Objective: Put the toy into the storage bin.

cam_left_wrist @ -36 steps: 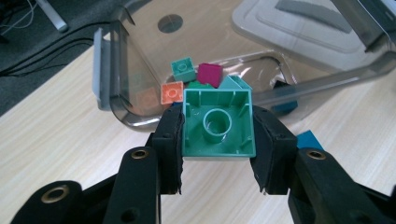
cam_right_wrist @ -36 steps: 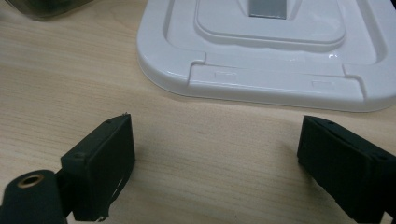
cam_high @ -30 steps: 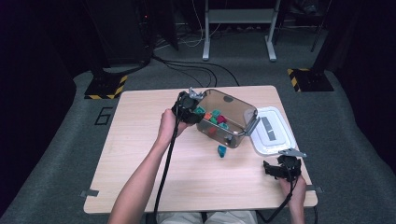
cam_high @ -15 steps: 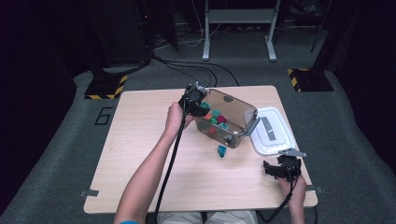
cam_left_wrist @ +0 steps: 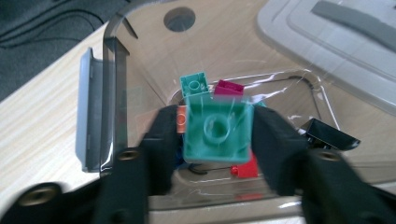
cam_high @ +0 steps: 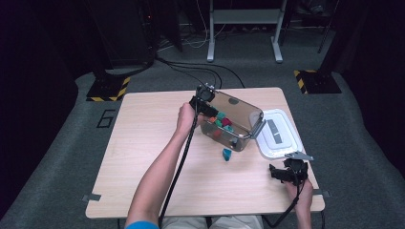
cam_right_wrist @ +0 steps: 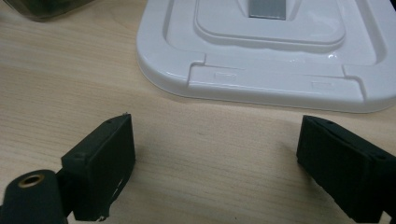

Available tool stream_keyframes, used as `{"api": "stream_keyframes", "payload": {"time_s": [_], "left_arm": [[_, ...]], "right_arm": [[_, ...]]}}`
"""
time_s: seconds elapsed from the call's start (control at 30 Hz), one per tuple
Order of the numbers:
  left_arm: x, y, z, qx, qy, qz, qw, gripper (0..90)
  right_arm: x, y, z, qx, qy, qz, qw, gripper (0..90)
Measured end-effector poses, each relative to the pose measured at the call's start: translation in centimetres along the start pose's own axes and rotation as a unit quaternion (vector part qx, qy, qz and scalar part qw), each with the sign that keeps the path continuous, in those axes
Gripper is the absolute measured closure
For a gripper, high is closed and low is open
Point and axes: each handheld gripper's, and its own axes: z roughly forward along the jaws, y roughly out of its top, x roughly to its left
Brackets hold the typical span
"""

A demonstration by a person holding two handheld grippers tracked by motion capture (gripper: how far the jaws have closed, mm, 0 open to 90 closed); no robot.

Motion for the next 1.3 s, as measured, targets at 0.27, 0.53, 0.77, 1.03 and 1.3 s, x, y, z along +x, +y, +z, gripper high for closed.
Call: {"api": "stream_keyframes", "payload": {"time_s": [0.27,0.53,0.77,1.03,1.3], "left_arm": [[-0.3,-1.1,-1.3,-0.019,-0.003,-0.002,0.9998,19.9],[-1.8,-3.1,-4.1,-0.058,-0.008,0.011,0.9982,12.8],[-2.6,-5.7,-5.0,-0.073,-0.008,0.008,0.9973,9.7],[-3.6,-8.0,-3.8,-0.070,-0.019,0.002,0.9973,7.6],[-4.5,-9.9,-2.3,-0.069,-0.027,-0.002,0.9972,7.4]], "right_arm": [[0.0,0.0,0.0,0.000,0.000,0.000,1.0000,11.1],[0.0,0.0,0.0,0.000,0.000,0.001,1.0000,11.2],[0.0,0.0,0.0,-0.001,0.000,0.001,1.0000,11.3],[0.0,0.0,0.0,-0.001,0.001,0.001,1.0000,11.3],[0.0,0.0,0.0,-0.001,0.000,0.001,1.0000,11.3]]}}
